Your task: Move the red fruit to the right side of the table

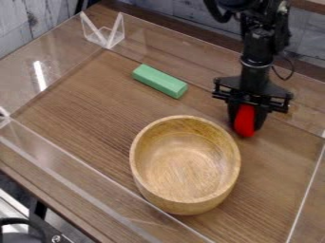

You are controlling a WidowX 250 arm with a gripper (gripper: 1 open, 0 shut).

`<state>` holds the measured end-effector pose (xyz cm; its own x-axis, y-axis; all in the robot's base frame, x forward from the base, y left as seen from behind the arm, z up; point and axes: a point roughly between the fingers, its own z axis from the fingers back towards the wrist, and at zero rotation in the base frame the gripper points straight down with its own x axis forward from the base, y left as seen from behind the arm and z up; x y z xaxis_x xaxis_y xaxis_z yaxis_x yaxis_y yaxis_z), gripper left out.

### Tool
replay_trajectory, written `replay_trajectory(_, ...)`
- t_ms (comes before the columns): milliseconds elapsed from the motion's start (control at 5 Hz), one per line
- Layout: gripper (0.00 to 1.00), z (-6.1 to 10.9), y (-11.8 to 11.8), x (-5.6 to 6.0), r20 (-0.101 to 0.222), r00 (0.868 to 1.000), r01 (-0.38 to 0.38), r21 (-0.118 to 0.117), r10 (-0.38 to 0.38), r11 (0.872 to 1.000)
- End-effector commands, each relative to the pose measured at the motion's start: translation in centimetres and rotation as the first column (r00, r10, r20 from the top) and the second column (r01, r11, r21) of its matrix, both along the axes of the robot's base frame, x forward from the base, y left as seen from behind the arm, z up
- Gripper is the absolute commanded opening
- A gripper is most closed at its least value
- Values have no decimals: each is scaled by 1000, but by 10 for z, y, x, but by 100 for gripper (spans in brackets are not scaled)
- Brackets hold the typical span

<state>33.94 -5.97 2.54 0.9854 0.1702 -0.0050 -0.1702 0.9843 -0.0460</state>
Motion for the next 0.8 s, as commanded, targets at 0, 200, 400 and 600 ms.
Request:
replay_trajectory(0,0,21,2,19,63,995,-75,-6,75,997)
replay_trajectory(200,100,20,-6,10,55,996,-62,-12,63,998)
replay_trajectory(400,100,14,-9,5,47,995,-82,-16,82,997)
replay_trajectory(600,100,13,-11,-1,44,994,-103,-24,104,994)
